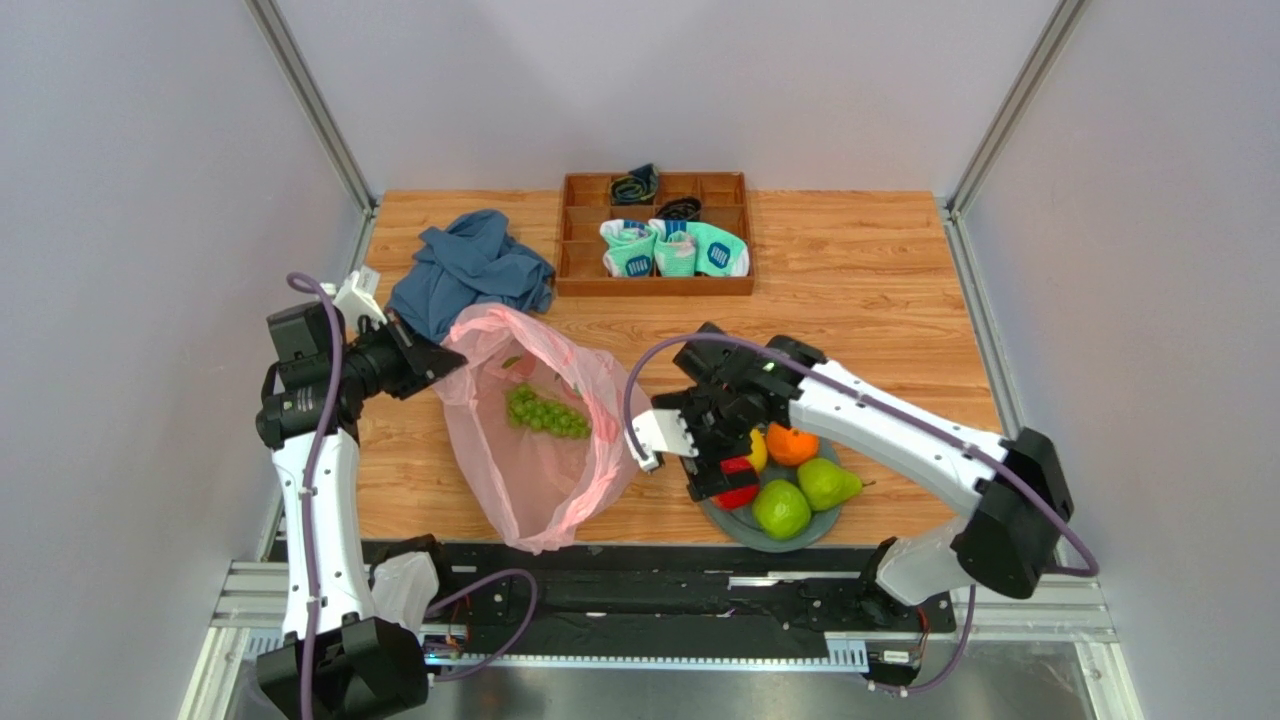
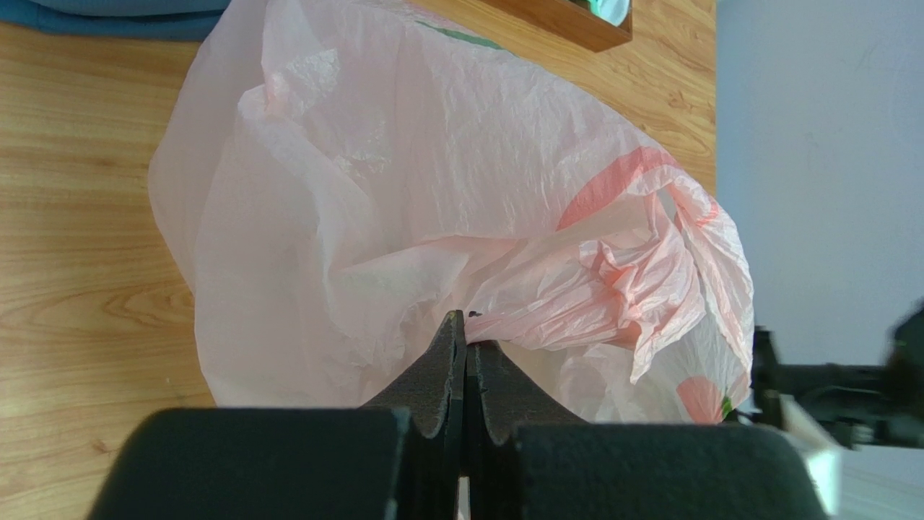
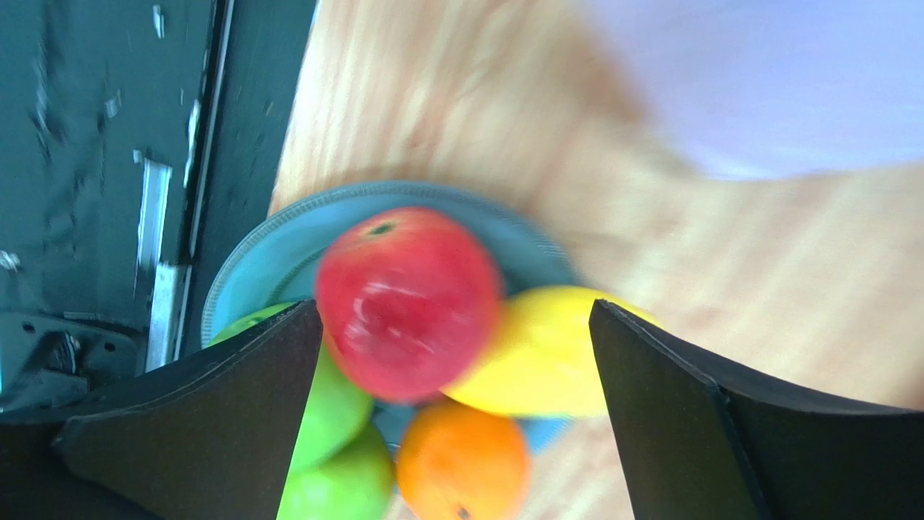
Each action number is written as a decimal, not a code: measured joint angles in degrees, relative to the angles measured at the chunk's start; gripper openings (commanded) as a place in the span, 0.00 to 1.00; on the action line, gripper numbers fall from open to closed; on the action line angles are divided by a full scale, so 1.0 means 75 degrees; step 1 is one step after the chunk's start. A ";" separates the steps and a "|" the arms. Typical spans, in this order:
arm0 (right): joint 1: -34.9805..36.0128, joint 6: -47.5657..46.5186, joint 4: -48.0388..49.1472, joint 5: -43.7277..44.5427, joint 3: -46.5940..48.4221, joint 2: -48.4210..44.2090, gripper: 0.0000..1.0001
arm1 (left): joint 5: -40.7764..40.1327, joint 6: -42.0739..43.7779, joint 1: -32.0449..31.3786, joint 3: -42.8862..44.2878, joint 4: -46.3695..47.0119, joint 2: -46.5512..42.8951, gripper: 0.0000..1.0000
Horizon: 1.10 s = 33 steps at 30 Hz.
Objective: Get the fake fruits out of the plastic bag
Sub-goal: Place the fake fruit on the plate, then adjust the plastic bag at the center of the board.
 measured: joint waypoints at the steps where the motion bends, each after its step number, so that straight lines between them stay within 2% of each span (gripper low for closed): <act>1: 0.0000 0.0076 -0.0090 -0.0079 0.0289 -0.0137 1.00 | 0.0000 0.0006 0.0000 0.0000 -0.0035 -0.0015 0.00; 4: 0.0009 0.0452 -0.0297 -0.0382 0.1460 -0.0615 1.00 | 0.0041 0.0006 0.0000 -0.0087 -0.0102 -0.0131 0.00; 7: 0.0015 0.1224 0.0009 -0.0609 0.2946 -0.0740 0.89 | 0.0184 -0.0067 0.0000 -0.0507 -0.0096 -0.0364 0.00; 8: 0.0017 0.1501 0.0169 -0.0723 0.3485 -0.0635 0.82 | 0.0219 -0.0102 0.0000 -0.0662 -0.0102 -0.0423 0.00; 12: 0.0184 0.2763 0.1320 -0.1215 0.5243 0.0280 0.70 | 0.0262 -0.0233 0.0000 -0.0962 -0.0117 -0.0487 0.00; 14: 0.0431 0.3226 0.1880 -0.1384 0.5659 0.0892 0.56 | 0.0286 -0.0297 0.0003 -0.0950 -0.0087 -0.0501 0.00; 16: 0.0729 0.3421 0.2168 -0.1498 0.5715 0.1434 0.50 | 0.0286 -0.0364 0.0003 -0.0898 -0.0108 -0.0513 0.00; 18: 0.1075 0.3573 0.2381 -0.1600 0.5453 0.1958 0.43 | 0.0291 -0.0402 0.0000 -0.0796 -0.0102 -0.0513 0.00; 21: 0.1489 0.3762 0.2532 -0.1524 0.4444 0.2419 0.42 | 0.0341 -0.0443 -0.0003 -0.0676 -0.0096 -0.0586 0.00; 23: 0.1699 0.3888 0.2550 -0.1218 0.3299 0.2454 0.44 | 0.0350 -0.0516 -0.0026 -0.0670 -0.0108 -0.0676 0.00; 26: 0.1743 0.3908 0.2556 -0.0740 0.1626 0.2127 0.44 | 0.0329 -0.0571 -0.0184 -0.0670 -0.0128 -0.0717 0.00; 29: 0.1673 0.3794 0.2154 -0.0204 0.0064 0.1250 0.47 | 0.0303 -0.0574 -0.0501 -0.0667 -0.0169 -0.0787 0.00; 33: 0.1644 0.3768 0.1967 0.0321 -0.0163 0.0551 0.49 | 0.0256 -0.0574 -0.0836 -0.0667 -0.0306 -0.0842 0.00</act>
